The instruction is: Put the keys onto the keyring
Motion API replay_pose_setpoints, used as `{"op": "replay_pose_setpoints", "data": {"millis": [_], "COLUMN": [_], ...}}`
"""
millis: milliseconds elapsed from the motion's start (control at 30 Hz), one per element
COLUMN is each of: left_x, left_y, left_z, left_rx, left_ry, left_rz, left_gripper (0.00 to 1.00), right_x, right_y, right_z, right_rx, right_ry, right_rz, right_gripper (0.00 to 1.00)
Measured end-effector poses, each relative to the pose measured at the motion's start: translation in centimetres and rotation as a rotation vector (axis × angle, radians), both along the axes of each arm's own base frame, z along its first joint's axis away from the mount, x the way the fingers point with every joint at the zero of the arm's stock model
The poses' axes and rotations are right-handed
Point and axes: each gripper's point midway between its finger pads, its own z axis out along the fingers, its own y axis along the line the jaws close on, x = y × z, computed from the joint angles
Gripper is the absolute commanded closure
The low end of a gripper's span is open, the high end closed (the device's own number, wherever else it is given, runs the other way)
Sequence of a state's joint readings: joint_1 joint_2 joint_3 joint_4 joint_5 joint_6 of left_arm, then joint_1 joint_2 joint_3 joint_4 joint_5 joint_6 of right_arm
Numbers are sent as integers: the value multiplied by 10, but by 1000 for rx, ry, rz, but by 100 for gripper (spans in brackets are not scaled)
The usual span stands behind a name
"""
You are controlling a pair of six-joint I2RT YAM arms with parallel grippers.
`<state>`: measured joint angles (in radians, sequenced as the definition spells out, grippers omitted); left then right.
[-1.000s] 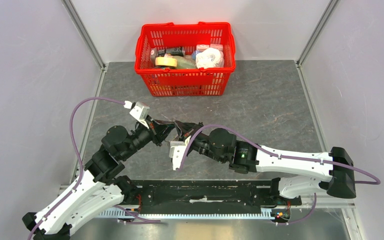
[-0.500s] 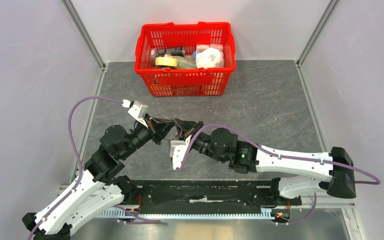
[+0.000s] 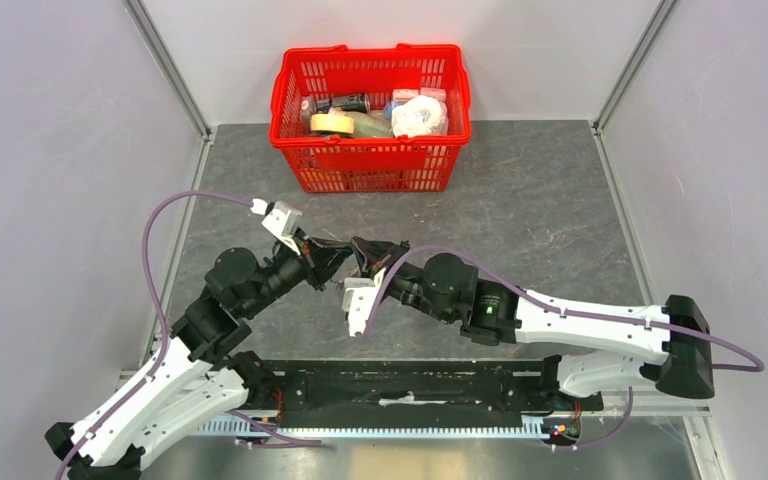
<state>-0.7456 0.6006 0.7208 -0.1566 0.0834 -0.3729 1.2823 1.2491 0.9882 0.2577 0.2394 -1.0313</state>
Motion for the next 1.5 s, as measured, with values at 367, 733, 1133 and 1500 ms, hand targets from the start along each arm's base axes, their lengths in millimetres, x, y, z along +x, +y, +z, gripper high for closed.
{"op": "replay_pose_setpoints", "data": {"millis": [367,733,1133,1500], "left_x": [-14,-22,-24,-29], "left_y": [-9,-13,-15,-33], "left_z": [-5,-7,-8,-24], "left_rx": [10,16,17,50], "left_ry": [17,27,29,85], "left_rz": [-90,-138,-157,-255], "left_gripper": [98,98,98,98], "right_x": [-2,-8,-9,-3], "right_y": [-3,-11,-61,-101], "right_z": [14,23,50,3], "right_rx": [43,64,239,310], "right_ry": [-11,-2,132,525], "right_rz": [12,26,-69,-311], "right_gripper": [100,100,89,54]}}
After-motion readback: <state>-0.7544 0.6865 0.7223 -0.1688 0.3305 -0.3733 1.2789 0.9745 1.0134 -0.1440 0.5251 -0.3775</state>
